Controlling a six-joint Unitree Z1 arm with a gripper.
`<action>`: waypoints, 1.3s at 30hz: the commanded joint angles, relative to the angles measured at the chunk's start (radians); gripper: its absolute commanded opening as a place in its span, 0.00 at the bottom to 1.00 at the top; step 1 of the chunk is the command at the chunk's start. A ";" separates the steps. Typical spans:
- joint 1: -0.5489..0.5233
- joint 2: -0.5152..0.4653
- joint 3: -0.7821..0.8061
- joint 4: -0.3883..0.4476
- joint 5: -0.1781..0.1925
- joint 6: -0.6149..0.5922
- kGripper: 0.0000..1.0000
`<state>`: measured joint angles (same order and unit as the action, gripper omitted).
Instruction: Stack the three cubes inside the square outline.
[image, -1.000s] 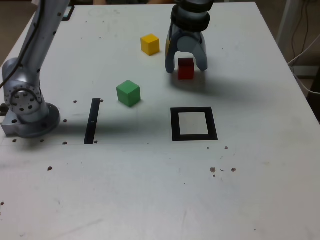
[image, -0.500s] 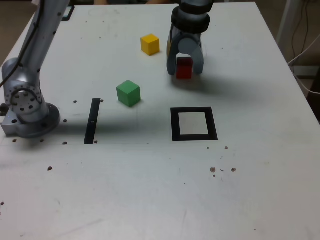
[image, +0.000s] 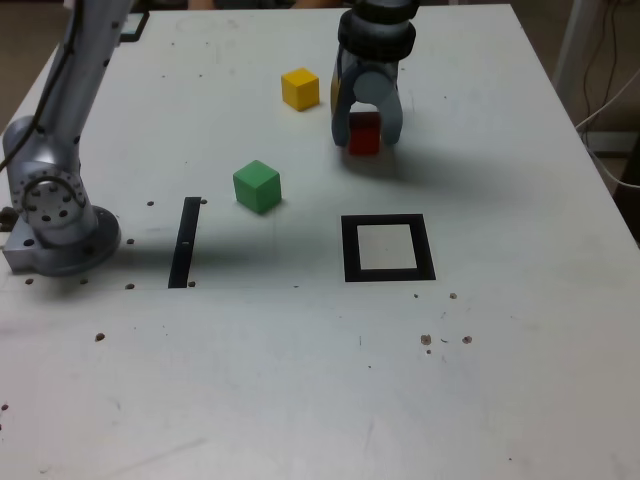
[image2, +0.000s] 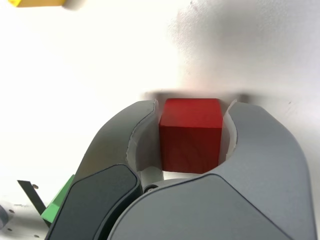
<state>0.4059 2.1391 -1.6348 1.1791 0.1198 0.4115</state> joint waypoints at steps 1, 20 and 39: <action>-0.013 -0.045 0.012 0.002 -0.004 0.001 0.17; -0.461 -0.169 0.113 0.035 -0.030 -0.263 0.17; -0.507 -0.092 0.140 -0.007 -0.047 -0.318 0.23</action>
<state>-0.1002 2.0382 -1.4996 1.1740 0.0742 0.0958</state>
